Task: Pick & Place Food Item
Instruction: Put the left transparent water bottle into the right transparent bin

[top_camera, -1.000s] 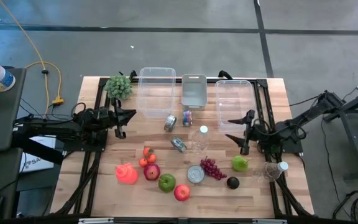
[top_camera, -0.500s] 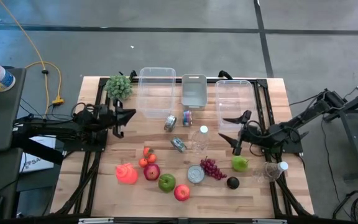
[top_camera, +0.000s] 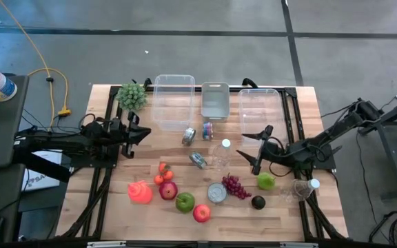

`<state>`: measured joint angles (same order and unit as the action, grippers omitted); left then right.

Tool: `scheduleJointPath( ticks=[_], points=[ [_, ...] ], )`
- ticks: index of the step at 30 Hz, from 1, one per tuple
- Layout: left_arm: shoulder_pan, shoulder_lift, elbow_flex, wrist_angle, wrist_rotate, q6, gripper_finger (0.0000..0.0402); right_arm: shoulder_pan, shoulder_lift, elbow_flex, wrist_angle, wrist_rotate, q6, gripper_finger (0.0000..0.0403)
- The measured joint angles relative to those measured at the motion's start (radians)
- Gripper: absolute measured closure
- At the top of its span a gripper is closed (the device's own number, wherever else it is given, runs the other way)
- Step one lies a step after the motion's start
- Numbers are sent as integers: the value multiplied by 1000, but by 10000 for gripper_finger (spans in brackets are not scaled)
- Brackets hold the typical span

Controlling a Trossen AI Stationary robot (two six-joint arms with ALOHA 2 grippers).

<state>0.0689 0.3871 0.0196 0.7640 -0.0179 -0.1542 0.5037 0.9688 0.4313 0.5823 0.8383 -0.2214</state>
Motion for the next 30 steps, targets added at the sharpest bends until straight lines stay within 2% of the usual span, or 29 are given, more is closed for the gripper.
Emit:
scheduleJointPath(
  ticks=[9, 13, 22, 28, 30],
  points=[
    [0, 51, 45, -75, -12, -3, 366, 0, 4, 0, 2, 1, 34, 117],
    [0, 73, 59, -76, -14, 0, 333, 0, 4, 0, 2, 1, 36, 117],
    [0, 107, 61, -75, -13, 29, 228, 0, 4, 0, -5, -5, 91, 117],
    [0, 107, 61, -64, -13, 53, 211, -3, 4, 0, -6, -13, 124, 117],
    [0, 107, 62, -57, -13, 52, 211, -9, 3, 0, -6, -56, 124, 117]
  ],
)
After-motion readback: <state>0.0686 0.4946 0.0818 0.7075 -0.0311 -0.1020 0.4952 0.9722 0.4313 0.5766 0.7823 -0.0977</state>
